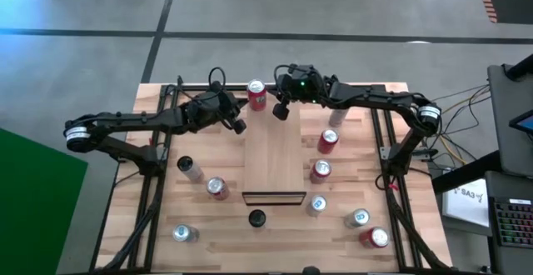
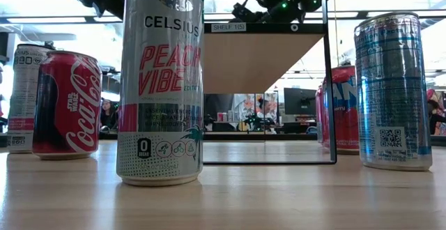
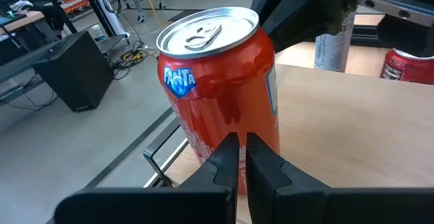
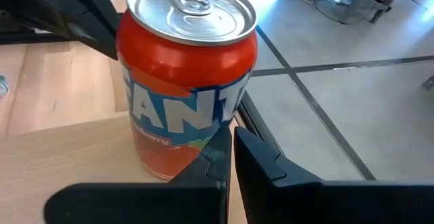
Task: Place canned beverage on shelf
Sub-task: Put the top left orange soda can on the shelf
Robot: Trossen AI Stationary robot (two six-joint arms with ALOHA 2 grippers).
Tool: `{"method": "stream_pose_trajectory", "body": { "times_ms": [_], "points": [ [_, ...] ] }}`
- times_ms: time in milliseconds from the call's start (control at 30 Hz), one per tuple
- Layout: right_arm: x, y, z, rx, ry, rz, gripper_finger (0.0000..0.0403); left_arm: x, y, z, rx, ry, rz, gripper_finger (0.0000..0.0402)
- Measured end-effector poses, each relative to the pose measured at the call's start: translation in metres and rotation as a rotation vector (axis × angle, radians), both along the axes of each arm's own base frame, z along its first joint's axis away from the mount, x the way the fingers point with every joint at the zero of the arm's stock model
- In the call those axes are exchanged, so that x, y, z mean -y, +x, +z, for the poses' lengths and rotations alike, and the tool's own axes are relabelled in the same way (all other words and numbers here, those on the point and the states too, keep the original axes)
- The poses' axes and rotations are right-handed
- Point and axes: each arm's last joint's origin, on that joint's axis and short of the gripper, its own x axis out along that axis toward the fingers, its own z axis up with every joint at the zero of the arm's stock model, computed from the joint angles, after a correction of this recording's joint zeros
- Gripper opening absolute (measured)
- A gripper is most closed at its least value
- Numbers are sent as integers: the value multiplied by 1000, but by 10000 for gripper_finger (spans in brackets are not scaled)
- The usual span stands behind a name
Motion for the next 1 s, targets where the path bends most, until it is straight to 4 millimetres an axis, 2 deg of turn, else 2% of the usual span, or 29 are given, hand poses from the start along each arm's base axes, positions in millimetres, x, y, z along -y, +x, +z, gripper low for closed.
{"method": "stream_pose_trajectory", "body": {
  "times_ms": [733,1000],
  "points": [
    [-19,7,-2,-25,-15,62,11,-2,-1,-1,-8,10,14,0],
    [-19,4,-2,-63,-22,13,11,-2,-2,0,-17,23,51,0]
  ]
}}
